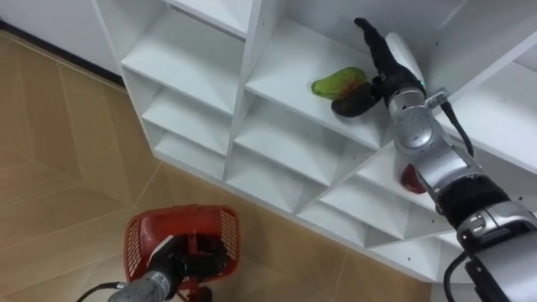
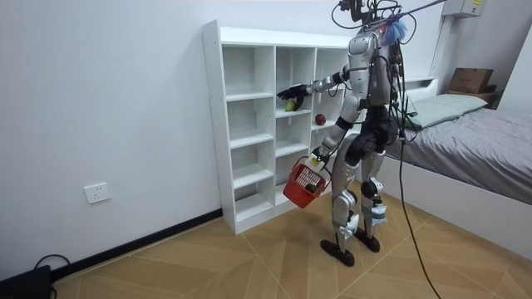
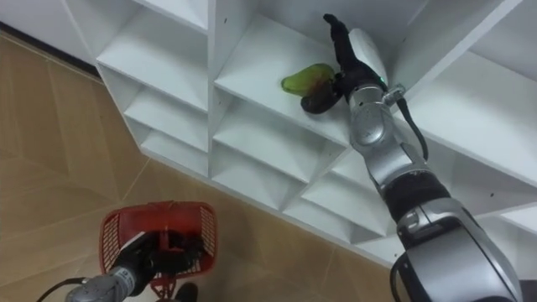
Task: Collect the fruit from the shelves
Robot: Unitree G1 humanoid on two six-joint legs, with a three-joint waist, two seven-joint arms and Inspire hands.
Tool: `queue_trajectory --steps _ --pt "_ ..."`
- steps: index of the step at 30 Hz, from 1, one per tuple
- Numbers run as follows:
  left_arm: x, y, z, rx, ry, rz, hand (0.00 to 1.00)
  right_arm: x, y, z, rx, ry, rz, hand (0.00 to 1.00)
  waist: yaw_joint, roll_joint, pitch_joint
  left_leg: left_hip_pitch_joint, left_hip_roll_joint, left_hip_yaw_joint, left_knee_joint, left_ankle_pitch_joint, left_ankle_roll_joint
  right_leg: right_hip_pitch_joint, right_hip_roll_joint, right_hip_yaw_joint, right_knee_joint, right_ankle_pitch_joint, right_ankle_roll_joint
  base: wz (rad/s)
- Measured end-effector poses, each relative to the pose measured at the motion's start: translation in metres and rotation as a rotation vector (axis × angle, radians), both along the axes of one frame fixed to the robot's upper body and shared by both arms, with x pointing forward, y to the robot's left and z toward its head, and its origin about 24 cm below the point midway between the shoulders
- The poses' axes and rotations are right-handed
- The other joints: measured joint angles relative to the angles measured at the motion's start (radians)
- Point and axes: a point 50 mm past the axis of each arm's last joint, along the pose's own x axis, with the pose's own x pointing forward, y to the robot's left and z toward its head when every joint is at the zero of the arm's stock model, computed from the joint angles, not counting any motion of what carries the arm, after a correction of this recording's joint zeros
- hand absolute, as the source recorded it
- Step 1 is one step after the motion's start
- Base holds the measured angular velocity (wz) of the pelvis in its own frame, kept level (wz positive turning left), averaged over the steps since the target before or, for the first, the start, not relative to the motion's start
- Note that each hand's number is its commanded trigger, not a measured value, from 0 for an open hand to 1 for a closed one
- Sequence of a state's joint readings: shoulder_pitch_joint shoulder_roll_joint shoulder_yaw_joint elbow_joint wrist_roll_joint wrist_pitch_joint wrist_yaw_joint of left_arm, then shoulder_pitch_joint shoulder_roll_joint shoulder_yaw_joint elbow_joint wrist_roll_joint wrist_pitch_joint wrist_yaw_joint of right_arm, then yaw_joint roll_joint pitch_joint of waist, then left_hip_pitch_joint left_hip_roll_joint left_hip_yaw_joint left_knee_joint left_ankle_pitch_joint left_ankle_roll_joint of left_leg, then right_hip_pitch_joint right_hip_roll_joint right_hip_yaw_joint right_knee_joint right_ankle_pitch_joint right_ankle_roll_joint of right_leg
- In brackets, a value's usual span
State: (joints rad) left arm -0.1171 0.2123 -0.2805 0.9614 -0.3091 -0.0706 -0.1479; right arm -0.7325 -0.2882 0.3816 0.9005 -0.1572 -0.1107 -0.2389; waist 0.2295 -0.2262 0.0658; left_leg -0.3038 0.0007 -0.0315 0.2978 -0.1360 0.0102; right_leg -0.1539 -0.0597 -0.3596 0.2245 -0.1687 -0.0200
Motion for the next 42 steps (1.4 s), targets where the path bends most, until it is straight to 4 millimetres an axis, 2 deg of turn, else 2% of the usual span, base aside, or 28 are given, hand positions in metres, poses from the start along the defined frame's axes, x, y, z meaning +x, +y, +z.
queue_trajectory --steps 13,24,30,34,36,37,38,39,40,42 --pt "0.001 -0.001 0.000 -0.002 0.000 -0.017 1.00 -0.001 -0.009 -0.007 -0.022 0.051 -0.002 0.00 0.023 0.002 -0.0015 0.000 0.002 -0.001 0.008 0.000 0.000 0.003 0.009 0.000 0.000 0.002 -0.003 0.00" --pt "0.003 -0.003 0.002 0.006 0.003 -0.050 1.00 -0.003 -0.010 -0.011 -0.048 0.078 0.013 0.00 0.025 0.002 -0.0028 0.001 0.003 -0.002 0.011 0.001 0.000 0.003 0.009 0.000 0.003 0.003 -0.004 0.00" --pt "0.002 -0.004 0.002 -0.003 0.009 -0.059 1.00 -0.006 -0.009 -0.020 -0.087 0.130 0.040 0.00 0.025 0.002 -0.0029 0.005 0.002 -0.002 0.013 0.003 0.000 0.004 0.008 0.001 0.013 0.003 -0.004 0.00" --pt "0.002 -0.004 0.001 -0.002 0.009 -0.060 1.00 -0.007 -0.010 -0.025 -0.100 0.164 0.050 0.00 0.033 0.003 -0.0031 0.002 0.003 -0.003 0.009 0.005 -0.001 0.001 0.009 0.004 0.014 0.004 -0.006 0.00" --pt "0.003 -0.006 0.002 -0.004 0.008 -0.065 1.00 -0.007 -0.015 -0.025 -0.108 0.177 0.033 0.00 0.050 0.004 -0.0034 0.002 0.003 -0.003 0.008 0.006 -0.001 0.000 0.010 0.009 0.014 0.006 -0.008 0.00" --pt "0.003 -0.006 0.001 -0.007 0.008 -0.065 1.00 -0.007 -0.019 -0.026 -0.111 0.188 0.027 0.06 0.055 0.005 -0.0038 0.002 0.003 -0.004 0.008 0.006 -0.001 0.000 0.010 0.009 0.014 0.006 -0.008 0.00" --pt "0.003 -0.006 0.001 -0.007 0.008 -0.065 1.00 -0.007 -0.020 -0.026 -0.113 0.190 0.025 0.46 0.057 0.005 -0.0039 0.002 0.003 -0.005 0.008 0.008 -0.001 0.000 0.010 0.008 0.014 0.006 -0.008 0.03" --pt "0.003 -0.006 0.002 -0.007 0.008 -0.065 1.00 -0.008 -0.022 -0.026 -0.115 0.194 0.024 0.66 0.061 0.005 -0.0039 0.002 0.003 -0.005 0.007 0.009 -0.001 0.000 0.010 0.008 0.014 0.007 -0.009 0.00" --pt "0.003 -0.006 0.002 -0.007 0.008 -0.065 1.00 -0.008 -0.023 -0.026 -0.116 0.199 0.025 1.00 0.064 0.005 -0.0039 0.002 0.003 -0.006 0.007 0.010 -0.001 0.000 0.010 0.008 0.014 0.007 -0.009 0.00" --pt "0.003 -0.006 0.002 -0.007 0.008 -0.065 1.00 -0.008 -0.025 -0.026 -0.119 0.203 0.022 1.00 0.069 0.005 -0.0040 0.002 0.003 -0.006 0.006 0.010 -0.001 0.000 0.010 0.008 0.014 0.007 -0.010 0.00"
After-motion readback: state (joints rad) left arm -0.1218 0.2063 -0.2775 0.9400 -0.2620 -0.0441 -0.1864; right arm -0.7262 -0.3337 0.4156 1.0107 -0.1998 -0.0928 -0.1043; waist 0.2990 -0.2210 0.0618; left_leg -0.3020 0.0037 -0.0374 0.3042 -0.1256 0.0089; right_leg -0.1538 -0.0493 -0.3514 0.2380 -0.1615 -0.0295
